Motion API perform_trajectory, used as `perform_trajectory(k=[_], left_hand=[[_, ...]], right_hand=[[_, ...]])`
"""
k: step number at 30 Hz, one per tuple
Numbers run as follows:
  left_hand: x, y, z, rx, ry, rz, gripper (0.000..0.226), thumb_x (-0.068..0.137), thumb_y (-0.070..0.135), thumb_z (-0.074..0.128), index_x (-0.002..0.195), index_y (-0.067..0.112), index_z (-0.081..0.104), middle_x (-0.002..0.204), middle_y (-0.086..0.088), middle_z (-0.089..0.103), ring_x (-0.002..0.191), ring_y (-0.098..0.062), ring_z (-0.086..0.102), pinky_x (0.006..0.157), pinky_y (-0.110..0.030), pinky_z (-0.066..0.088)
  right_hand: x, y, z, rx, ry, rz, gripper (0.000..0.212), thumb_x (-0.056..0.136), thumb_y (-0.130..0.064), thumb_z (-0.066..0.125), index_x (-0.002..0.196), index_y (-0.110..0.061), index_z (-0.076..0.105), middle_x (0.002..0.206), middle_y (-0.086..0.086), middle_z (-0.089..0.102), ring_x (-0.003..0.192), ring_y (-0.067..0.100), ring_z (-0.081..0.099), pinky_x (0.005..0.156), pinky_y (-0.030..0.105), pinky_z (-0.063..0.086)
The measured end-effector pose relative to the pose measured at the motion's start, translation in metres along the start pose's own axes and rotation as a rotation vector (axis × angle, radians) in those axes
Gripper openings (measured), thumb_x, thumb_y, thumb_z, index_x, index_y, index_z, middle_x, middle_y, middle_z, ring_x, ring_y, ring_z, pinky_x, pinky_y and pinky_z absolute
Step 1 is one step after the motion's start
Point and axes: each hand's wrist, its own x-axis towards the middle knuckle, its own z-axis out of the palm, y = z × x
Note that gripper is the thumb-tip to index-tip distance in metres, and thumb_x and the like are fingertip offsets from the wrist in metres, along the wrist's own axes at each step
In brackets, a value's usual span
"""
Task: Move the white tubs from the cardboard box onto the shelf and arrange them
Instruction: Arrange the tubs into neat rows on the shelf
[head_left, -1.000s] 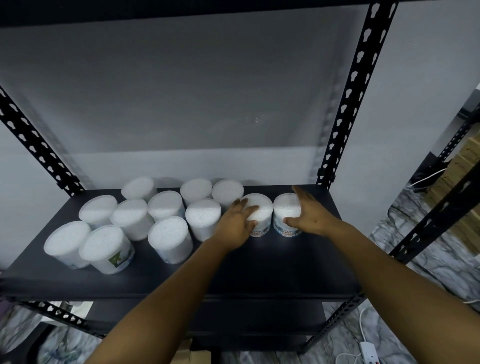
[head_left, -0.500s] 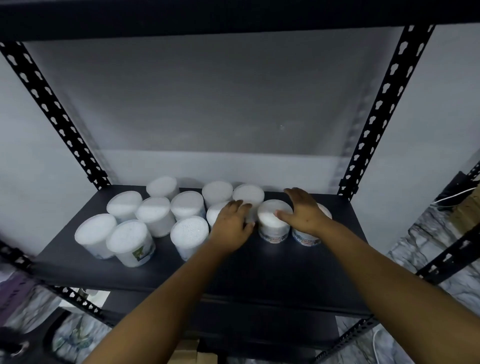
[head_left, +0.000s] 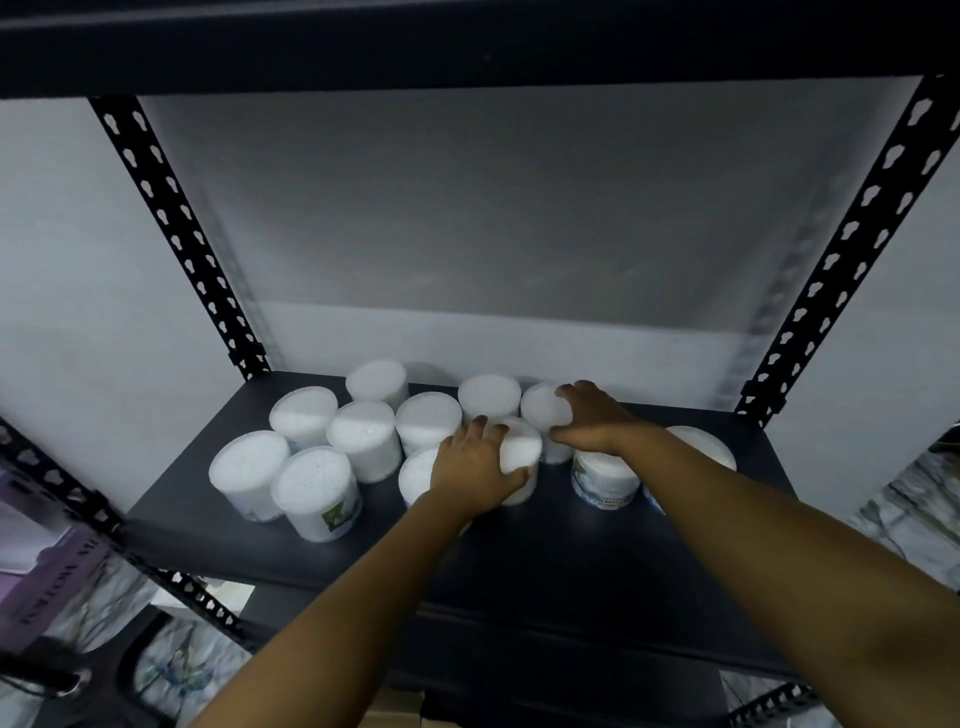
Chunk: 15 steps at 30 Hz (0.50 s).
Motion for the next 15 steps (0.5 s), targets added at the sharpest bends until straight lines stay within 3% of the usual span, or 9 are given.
perform_trajectory(k=[4,15], left_hand=[[0.002,-0.009,-0.001,-0.019,-0.020,0.028,0.069,0.084,0.057,0.054,0.142,0.023,0.036,0.152,-0.009,0.029,0.135,-0.025,0.035,0.109,-0.037,0.029],[-0.004,-0.029,-0.010,-0.053,-0.023,0.094,0.069,0.083,0.052,0.059,0.141,0.021,0.037,0.152,-0.009,0.029,0.133,-0.026,0.037,0.107,-0.034,0.030]], right_hand=[[0.008,-0.003,0.006,-0.005,0.008,0.026,0.075,0.078,-0.043,0.067,0.141,-0.018,0.035,0.135,0.009,0.038,0.120,0.028,0.045,0.096,0.038,0.044],[0.003,-0.015,0.029,-0.165,0.125,0.062,0.079,0.077,-0.062,0.060,0.139,-0.021,0.036,0.134,0.009,0.044,0.121,0.028,0.045,0.105,0.040,0.032]])
